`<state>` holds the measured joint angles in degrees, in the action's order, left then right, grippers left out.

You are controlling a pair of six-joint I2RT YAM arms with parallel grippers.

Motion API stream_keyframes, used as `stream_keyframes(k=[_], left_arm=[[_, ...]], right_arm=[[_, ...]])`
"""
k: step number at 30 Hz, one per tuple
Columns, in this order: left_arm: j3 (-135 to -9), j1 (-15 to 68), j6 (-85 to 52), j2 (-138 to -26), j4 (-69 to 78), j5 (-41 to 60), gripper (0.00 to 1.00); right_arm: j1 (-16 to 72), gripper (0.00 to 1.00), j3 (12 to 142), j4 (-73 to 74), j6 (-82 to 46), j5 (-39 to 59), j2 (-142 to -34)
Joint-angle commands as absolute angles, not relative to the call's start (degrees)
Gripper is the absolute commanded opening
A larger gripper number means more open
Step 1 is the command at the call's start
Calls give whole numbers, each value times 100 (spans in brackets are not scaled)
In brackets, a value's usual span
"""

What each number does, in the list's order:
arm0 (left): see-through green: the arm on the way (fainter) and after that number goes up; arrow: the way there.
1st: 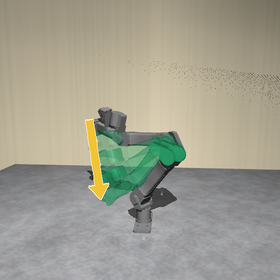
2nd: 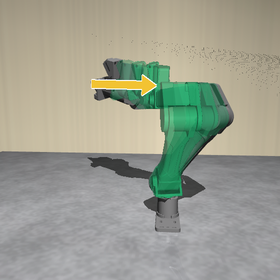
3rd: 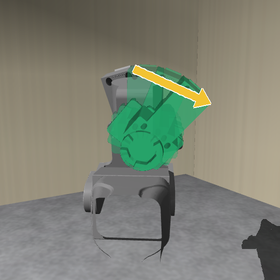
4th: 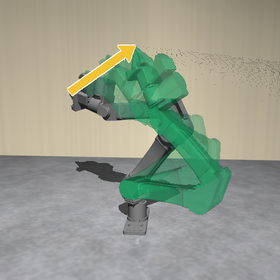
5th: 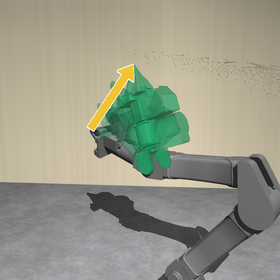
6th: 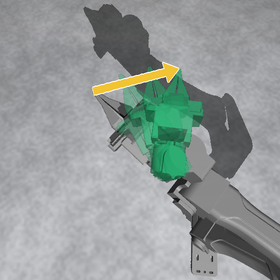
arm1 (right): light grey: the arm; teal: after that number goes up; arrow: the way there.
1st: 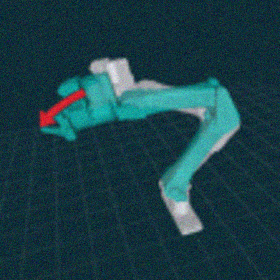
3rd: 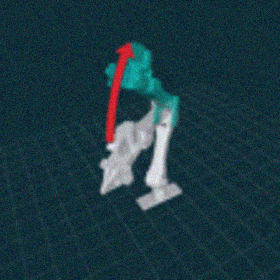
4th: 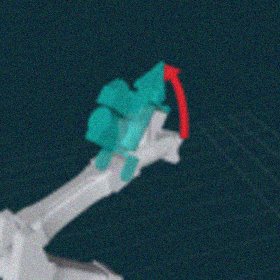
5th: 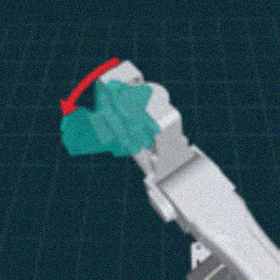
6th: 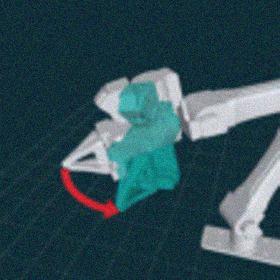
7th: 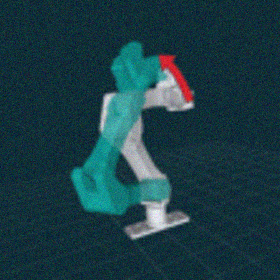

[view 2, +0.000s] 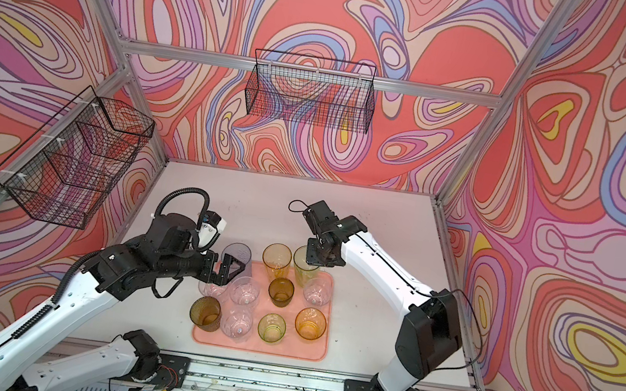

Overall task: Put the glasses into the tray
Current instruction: 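Open the right gripper to release the green glass and raise it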

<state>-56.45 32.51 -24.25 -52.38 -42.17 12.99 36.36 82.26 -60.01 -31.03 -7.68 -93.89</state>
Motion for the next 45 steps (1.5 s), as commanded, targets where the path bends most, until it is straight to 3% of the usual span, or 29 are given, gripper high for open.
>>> stream_keyframes(k=[1,9,20,28,30,33,35,39,45], left_arm=[[-5546,3217,-2408,-5256,-4254,1230,100],[-5550,3216,-2383,-5265,-4254,1213,100],[-5537,3217,-2413,-5269,-4267,1193,100],[-5528,3217,-2459,-5265,-4252,1144,100],[-5541,3217,-2517,-5258,-4254,1174,100],[-5633,3217,-2581,-5264,-4256,1219,100],[-5651,3217,-2618,-5229,-4216,1057,100],[-5754,3217,-2590,-5234,-4205,609,100],[-5770,3217,-2592,-5425,-3686,-1261,100]], right_arm=[[3672,0,8185,-6012,-3133,-821,-9310],[3668,0,8181,-5993,-3154,-866,-9354],[3666,16,8183,-6033,-3142,-983,-9337],[3666,49,8229,-6003,-3147,-1057,-9283],[3669,66,8243,-5985,-3184,-1106,-9265],[3669,80,8396,-6070,-3216,-1206,-9299],[3671,98,8478,-6099,-3231,-1395,-9275],[3626,98,8642,-6069,-3290,-1761,-9127],[3327,98,8371,-5409,-3265,-2501,-8614]])
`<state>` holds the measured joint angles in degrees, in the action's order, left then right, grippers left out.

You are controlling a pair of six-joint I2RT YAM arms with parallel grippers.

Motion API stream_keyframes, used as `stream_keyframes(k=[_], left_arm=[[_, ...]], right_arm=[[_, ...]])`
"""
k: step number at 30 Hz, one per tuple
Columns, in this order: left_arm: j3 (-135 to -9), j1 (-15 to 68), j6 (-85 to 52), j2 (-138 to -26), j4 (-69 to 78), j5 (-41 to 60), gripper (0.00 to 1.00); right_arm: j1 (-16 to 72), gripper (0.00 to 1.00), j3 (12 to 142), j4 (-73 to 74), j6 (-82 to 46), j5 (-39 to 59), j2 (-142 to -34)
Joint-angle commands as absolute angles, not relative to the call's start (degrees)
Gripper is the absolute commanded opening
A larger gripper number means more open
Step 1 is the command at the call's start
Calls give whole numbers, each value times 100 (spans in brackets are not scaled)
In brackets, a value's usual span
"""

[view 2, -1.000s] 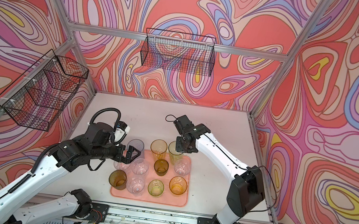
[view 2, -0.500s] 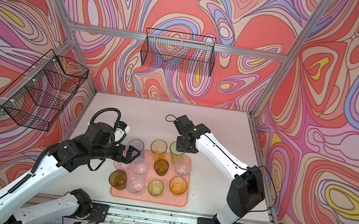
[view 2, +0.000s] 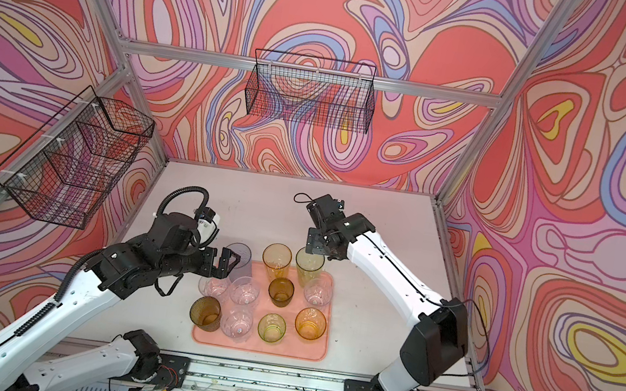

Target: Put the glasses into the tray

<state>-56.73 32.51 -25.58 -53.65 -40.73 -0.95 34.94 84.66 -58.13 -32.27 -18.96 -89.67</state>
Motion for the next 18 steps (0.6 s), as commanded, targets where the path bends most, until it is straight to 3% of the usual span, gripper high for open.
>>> stream_keyframes(k=[1,4,9,13,18], left_arm=[[-5610,3217,-2610,-5387,-3370,-1704,100],[-4851,3211,-2470,-5192,-2161,-2899,100],[-3350,3195,-812,-5305,1046,-4167,100],[-2347,3057,823,-5757,3295,-4531,100],[-1784,2655,1025,-6079,4172,-4597,100]], right_arm=[[3200,99,8225,-5173,-3173,-2564,-8466],[2849,98,7463,-4213,-2963,-2903,-7851],[2378,98,5631,-1574,-1874,-3331,-6608],[2211,98,4177,528,-762,-3949,-6100],[1239,98,3119,1086,-1408,-3929,-6071]])
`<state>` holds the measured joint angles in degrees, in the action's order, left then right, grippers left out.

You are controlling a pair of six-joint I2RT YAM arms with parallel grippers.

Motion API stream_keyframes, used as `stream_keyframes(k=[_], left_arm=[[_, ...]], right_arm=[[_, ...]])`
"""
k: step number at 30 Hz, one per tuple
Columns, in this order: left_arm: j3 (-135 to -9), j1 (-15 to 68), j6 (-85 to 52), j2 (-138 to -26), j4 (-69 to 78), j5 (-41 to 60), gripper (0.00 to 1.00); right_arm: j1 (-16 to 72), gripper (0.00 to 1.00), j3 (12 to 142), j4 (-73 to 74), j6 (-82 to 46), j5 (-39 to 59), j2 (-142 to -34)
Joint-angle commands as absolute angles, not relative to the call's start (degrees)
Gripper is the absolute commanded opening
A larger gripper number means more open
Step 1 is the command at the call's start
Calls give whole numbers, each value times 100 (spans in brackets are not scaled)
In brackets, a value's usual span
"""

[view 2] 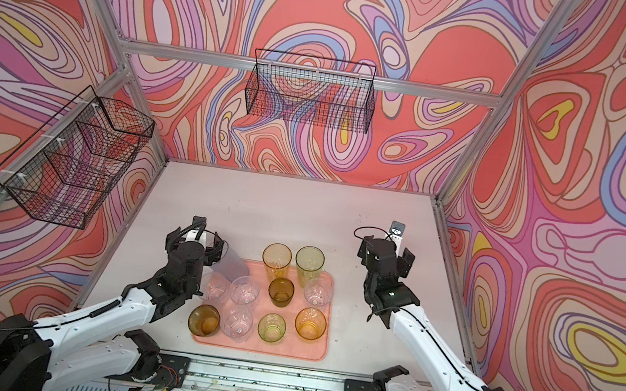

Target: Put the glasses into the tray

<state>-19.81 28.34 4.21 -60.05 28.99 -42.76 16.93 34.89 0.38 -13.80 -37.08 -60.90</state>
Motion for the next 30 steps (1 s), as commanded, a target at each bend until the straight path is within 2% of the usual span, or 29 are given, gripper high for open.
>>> stream_keyframes(k=[1,4,8,13,18,21,26,30], left_arm=[[-1711,2539,907,-6119,4210,-4491,100],[-1602,2339,708,-6195,4245,-4381,100],[-1650,2305,619,-6264,4081,-4077,100],[-1822,2304,443,-6253,3569,-3675,100],[-1960,2311,261,-6147,3169,-3492,100],[-2082,2311,46,-6009,2771,-3394,100],[-3224,2305,-1905,-5552,-542,-3895,100],[-4121,2301,-3078,-5598,-2656,-3331,100]], right_arm=[[1027,98,2809,1484,-1402,-3788,-6089],[612,98,2281,2201,-1404,-3293,-6179],[558,98,2291,2439,-1514,-3242,-6509],[543,98,2778,1860,-1615,-2949,-6851],[545,98,3003,1295,-1705,-2696,-6658],[545,95,3599,278,-1844,-2225,-6638],[540,95,4747,-1506,-2056,-1316,-6767],[540,95,5510,-2539,-2044,346,-6822]])
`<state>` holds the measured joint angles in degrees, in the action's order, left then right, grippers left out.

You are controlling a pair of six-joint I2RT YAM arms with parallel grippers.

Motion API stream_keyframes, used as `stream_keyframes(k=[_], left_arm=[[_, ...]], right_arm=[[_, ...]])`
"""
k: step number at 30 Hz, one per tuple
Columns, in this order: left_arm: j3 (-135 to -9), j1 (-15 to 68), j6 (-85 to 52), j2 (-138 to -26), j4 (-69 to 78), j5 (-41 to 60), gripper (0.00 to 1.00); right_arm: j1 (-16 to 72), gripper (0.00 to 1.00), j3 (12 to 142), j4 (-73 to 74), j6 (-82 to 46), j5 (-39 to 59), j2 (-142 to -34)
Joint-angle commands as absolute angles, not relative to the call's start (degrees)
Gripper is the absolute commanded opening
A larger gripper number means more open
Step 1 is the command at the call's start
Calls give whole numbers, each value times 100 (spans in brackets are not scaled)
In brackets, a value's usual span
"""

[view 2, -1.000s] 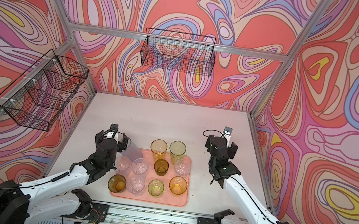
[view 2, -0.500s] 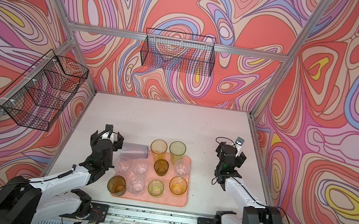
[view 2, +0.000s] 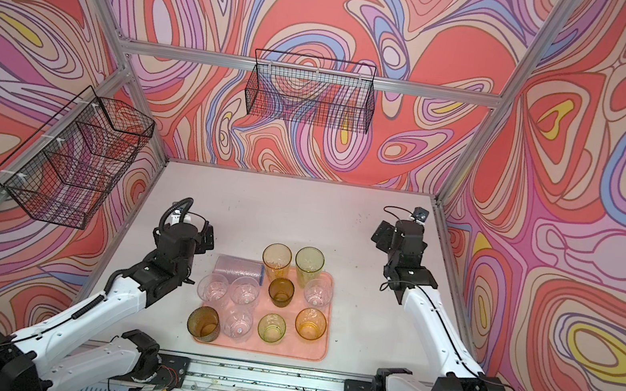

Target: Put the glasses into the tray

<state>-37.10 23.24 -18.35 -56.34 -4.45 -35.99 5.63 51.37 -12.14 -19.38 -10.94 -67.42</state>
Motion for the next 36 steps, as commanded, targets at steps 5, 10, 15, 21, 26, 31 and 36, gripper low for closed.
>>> stream_keyframes(k=[5,10,15,21,26,31,36], left_arm=[[-4370,2079,-3306,-5334,-3502,-1583,92],[-4235,1855,-3176,-4892,-3942,-251,83],[-4090,1846,-3004,-4868,-3683,521,64],[-4351,1829,-2784,-5615,-3802,993,51],[-4250,1792,-2819,-5808,-3456,978,49],[-4175,1776,-2874,-6068,-3220,1043,47],[-4157,1743,-2830,-6105,-3009,972,42]], right_arm=[[540,95,6184,-3624,-1977,2184,-6944],[542,96,6067,-3936,-1948,2329,-6407],[545,96,5964,-4216,-1863,2386,-6206],[545,96,5877,-4368,-1804,2487,-6038],[538,96,5842,-4400,-1805,2513,-5915],[543,96,5873,-4466,-1775,2514,-5975],[547,96,5913,-4462,-1784,2526,-6003]])
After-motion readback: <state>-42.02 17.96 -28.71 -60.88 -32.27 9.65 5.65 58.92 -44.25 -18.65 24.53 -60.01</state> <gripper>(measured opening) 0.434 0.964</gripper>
